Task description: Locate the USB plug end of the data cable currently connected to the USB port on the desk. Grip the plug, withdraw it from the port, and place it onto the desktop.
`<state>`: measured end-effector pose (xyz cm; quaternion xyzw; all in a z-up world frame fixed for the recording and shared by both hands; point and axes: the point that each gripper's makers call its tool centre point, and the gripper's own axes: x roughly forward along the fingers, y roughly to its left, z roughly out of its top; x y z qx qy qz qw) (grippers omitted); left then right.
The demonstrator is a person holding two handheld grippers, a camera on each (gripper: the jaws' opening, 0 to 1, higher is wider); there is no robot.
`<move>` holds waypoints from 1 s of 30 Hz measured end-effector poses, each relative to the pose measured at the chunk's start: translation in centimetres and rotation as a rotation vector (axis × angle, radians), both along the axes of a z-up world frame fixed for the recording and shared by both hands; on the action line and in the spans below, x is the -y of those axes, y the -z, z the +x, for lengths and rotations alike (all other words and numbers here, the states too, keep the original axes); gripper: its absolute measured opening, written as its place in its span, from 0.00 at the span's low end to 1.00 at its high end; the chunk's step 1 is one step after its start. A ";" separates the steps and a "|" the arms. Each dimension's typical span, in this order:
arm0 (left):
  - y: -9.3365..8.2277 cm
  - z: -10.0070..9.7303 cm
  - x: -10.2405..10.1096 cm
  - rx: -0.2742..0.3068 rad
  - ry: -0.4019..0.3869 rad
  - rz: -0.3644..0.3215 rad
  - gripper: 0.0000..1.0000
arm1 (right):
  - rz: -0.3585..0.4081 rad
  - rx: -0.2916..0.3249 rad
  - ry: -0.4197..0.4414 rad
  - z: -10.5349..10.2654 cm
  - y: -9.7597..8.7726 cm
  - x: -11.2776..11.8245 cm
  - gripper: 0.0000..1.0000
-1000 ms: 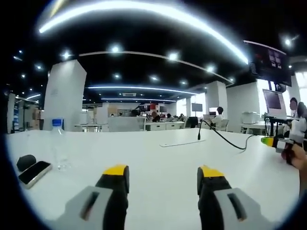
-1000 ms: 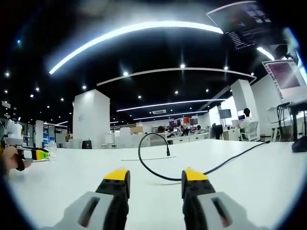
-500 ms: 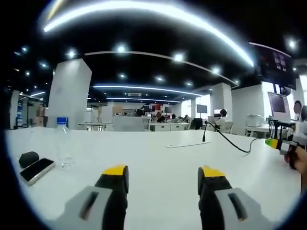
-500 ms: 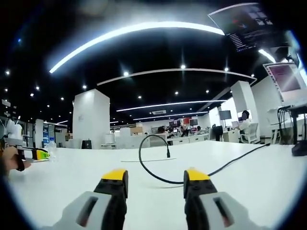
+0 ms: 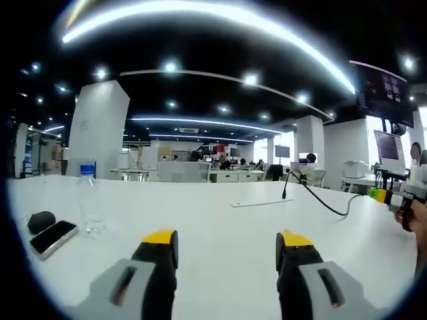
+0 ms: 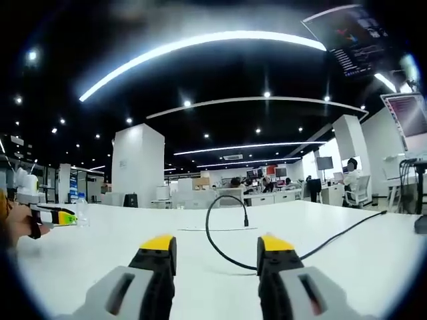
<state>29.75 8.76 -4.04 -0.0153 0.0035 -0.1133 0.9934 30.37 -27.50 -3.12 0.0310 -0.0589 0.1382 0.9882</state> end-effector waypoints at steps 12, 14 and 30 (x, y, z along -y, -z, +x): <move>-1.5 -0.2 0.1 0.011 0.010 0.002 0.59 | -0.028 0.006 -0.010 0.8 -0.5 0.5 0.50; -1.7 -0.2 0.4 0.005 0.020 0.015 0.59 | -0.046 0.009 -0.021 0.9 -0.5 0.4 0.50; -3.6 0.6 0.8 0.012 0.061 0.092 0.59 | -0.080 0.046 -0.067 1.6 -1.8 0.0 0.51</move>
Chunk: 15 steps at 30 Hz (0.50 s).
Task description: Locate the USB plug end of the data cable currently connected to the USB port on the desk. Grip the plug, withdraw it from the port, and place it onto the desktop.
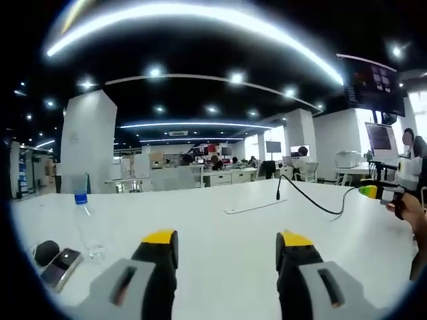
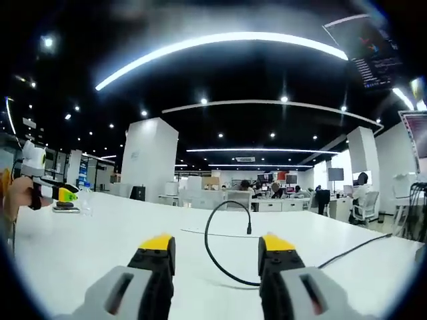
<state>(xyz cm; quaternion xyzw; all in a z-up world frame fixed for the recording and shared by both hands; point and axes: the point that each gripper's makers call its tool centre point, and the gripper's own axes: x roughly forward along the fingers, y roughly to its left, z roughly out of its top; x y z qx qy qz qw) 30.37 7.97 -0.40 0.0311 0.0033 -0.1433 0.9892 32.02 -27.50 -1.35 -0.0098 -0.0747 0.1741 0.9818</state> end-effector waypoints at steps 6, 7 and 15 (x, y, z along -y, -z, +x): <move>-0.5 0.6 0.9 0.002 0.038 0.010 0.58 | 0.011 0.039 0.006 0.3 -1.4 0.1 0.51; -0.6 0.6 1.1 0.002 0.048 0.017 0.56 | 0.010 0.042 0.006 0.4 -1.6 0.1 0.51; -0.5 1.0 2.4 0.000 0.098 0.071 0.56 | -0.026 0.055 0.015 0.8 -2.1 0.5 0.51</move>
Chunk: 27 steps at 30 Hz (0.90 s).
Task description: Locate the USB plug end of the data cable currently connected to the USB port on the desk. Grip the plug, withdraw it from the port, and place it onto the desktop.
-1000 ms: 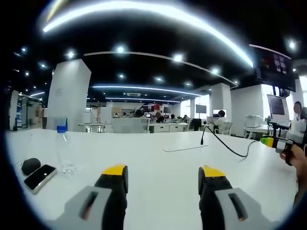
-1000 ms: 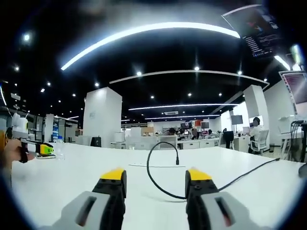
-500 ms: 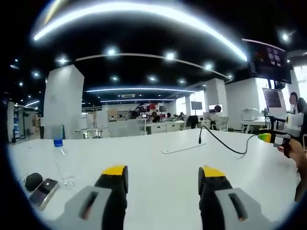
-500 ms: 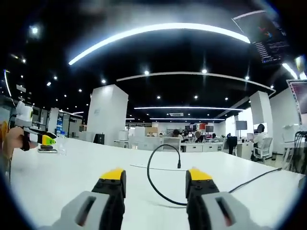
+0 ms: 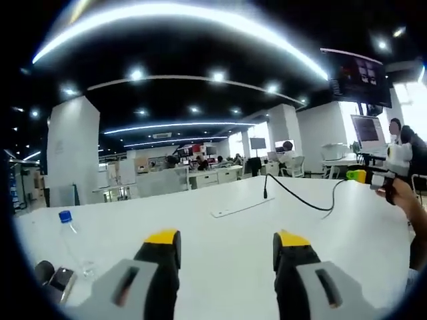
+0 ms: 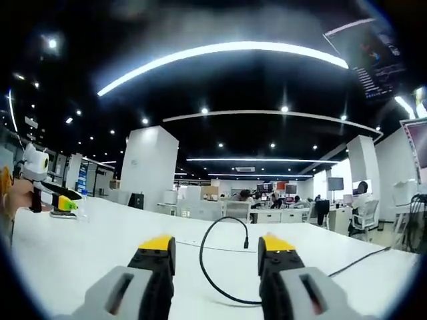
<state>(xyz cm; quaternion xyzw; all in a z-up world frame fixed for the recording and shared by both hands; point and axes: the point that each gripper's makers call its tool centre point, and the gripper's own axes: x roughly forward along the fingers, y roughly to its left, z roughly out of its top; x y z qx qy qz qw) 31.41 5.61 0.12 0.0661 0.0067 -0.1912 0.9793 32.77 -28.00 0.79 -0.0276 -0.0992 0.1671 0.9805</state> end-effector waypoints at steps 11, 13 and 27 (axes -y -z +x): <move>0.1 1.3 0.3 -0.008 0.014 0.042 0.57 | -0.085 -0.034 -0.043 0.5 0.4 0.0 0.50; 0.3 1.5 0.6 -0.016 0.027 0.033 0.57 | -0.085 -0.043 -0.047 0.6 0.5 0.1 0.50; 0.1 3.4 0.6 -0.021 0.034 -0.001 0.57 | -0.094 -0.071 -0.043 2.4 0.6 0.5 0.52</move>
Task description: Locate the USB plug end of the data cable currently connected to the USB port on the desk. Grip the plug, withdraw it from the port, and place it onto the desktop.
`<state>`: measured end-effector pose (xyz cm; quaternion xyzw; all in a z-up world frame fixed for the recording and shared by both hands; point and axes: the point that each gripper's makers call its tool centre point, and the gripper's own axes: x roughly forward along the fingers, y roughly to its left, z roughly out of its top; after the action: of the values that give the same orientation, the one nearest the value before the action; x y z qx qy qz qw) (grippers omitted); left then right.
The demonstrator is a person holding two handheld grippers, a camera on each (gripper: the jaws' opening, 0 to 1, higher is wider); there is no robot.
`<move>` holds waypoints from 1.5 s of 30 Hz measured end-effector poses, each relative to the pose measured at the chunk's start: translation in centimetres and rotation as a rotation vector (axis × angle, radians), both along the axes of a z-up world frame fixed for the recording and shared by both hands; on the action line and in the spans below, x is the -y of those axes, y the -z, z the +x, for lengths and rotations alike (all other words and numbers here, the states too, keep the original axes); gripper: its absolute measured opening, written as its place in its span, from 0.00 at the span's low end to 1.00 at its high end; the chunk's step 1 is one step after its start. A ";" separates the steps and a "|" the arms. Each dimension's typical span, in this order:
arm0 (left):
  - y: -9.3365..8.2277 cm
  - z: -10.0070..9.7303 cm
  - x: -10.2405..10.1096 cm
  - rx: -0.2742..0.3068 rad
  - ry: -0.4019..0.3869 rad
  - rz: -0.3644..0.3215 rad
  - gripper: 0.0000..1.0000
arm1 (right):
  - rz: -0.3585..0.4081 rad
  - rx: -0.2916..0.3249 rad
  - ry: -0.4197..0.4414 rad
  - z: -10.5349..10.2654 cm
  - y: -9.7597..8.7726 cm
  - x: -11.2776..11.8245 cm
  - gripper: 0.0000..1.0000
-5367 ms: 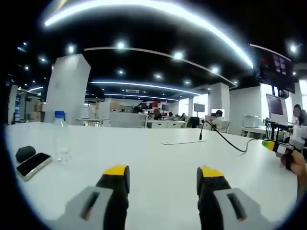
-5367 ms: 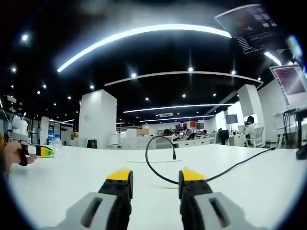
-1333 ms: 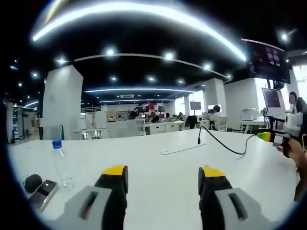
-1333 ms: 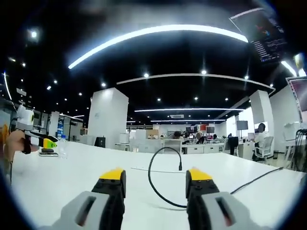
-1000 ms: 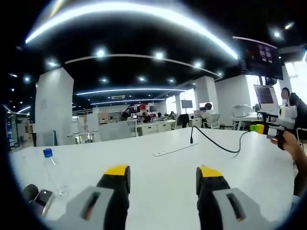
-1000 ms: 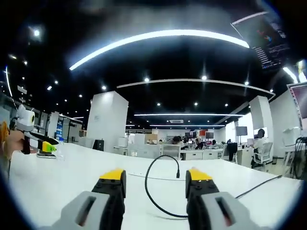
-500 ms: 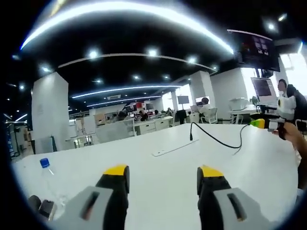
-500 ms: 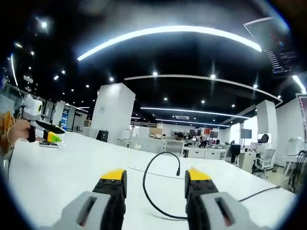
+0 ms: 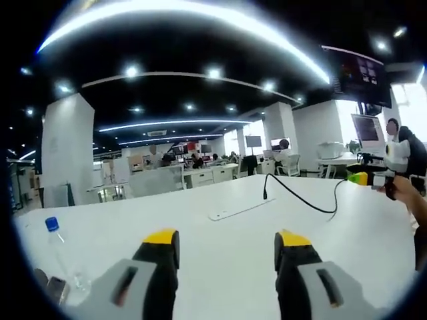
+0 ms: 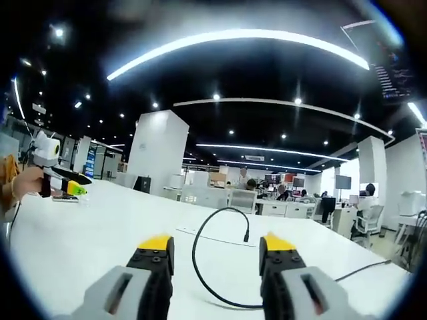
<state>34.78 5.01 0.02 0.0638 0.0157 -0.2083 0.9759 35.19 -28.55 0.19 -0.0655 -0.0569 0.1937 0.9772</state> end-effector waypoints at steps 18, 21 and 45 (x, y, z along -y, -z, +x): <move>1.2 4.4 2.0 -0.002 0.064 0.051 0.58 | 0.037 0.026 0.058 4.0 -1.4 2.4 0.53; 1.3 5.9 2.0 0.008 0.063 0.063 0.58 | 0.035 0.012 0.065 4.7 -1.1 2.3 0.53; 2.4 11.7 2.5 -0.006 0.077 0.046 0.57 | -0.061 -0.024 0.096 8.4 -0.3 2.0 0.51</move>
<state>46.49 2.50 -2.36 0.0863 0.0210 -0.2456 0.9653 43.56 -30.56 0.44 -0.0954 -0.0363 0.1492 0.9835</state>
